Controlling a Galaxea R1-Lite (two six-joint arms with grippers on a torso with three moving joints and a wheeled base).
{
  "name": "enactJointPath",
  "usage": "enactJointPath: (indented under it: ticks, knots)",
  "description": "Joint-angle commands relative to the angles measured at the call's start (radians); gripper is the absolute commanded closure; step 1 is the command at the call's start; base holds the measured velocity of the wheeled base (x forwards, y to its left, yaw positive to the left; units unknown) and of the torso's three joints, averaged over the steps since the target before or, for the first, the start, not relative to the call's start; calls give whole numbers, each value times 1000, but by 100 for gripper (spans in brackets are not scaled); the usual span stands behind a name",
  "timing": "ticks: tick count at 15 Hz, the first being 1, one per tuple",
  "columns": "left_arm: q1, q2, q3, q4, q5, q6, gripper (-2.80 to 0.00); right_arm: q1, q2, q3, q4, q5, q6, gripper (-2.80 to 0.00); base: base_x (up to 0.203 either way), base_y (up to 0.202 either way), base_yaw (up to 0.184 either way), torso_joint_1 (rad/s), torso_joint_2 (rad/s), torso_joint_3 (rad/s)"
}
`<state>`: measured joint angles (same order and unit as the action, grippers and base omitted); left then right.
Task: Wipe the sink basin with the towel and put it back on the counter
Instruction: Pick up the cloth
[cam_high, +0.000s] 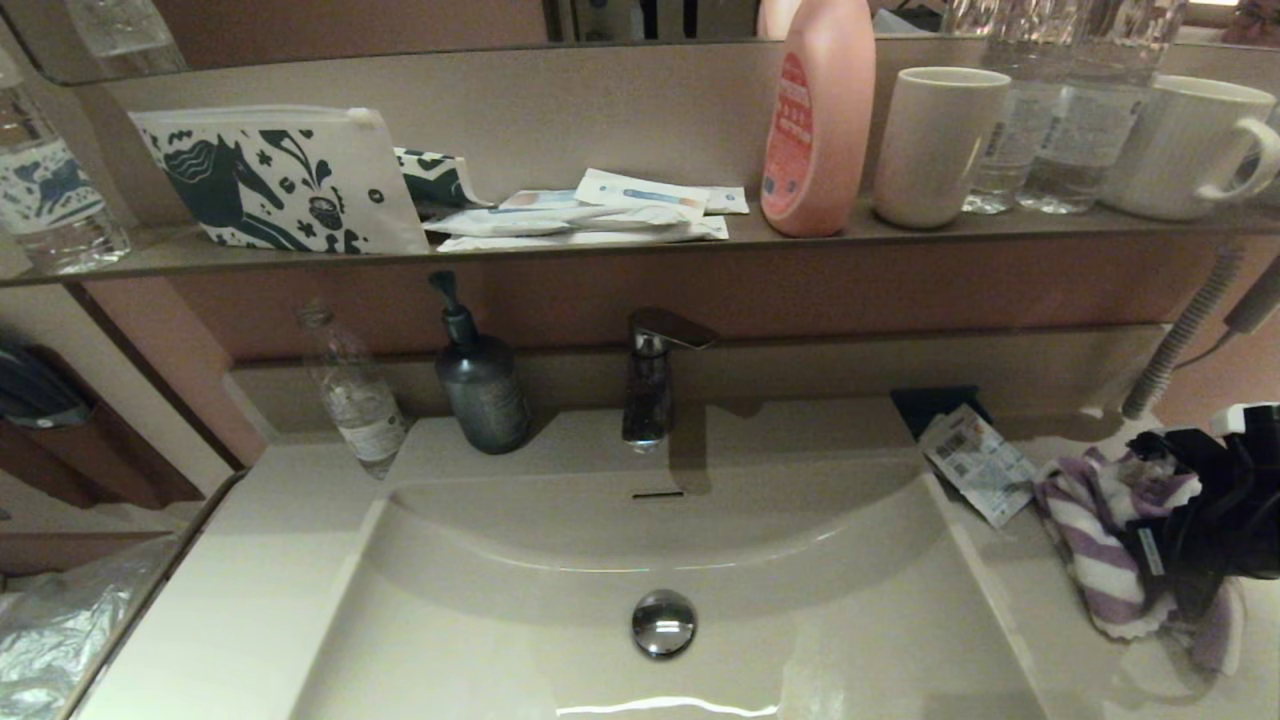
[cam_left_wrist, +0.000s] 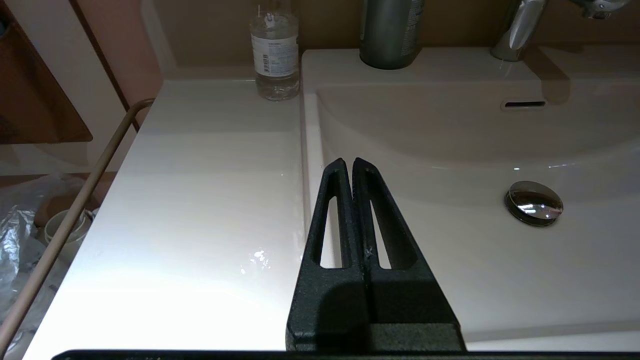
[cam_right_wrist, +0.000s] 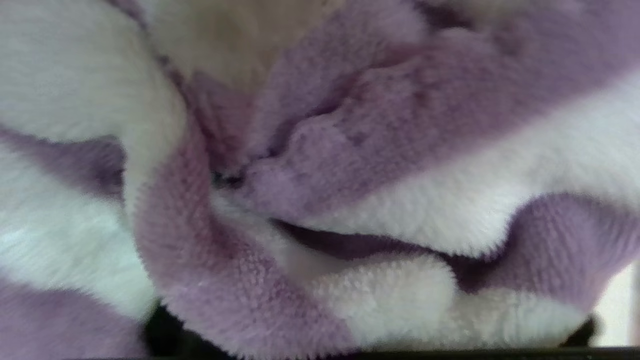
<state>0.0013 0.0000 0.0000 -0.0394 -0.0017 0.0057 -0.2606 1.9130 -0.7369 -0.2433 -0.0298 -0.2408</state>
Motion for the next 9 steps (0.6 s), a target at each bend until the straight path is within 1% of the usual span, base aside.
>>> enactJointPath:
  ticks: [1,3,6,8,9]
  knots:
    - [0,2,0,-1,0,0,0,1,-38,21,11,36,23,0,0,0,0,0,0,0]
    - [0,2,0,-1,0,0,0,1,-73,25,32,66,51,0,0,0,0,0,0,0]
    - [0,2,0,-1,0,0,0,0,-186,14,136,106,72,0,0,0,0,0,0,0]
    - [0,2,0,-1,0,0,0,0,-283,-16,249,138,96,0,0,0,0,0,0,0]
    - [0,2,0,-1,1,0,0,-2,-335,-45,336,159,107,0,0,0,0,0,0,0]
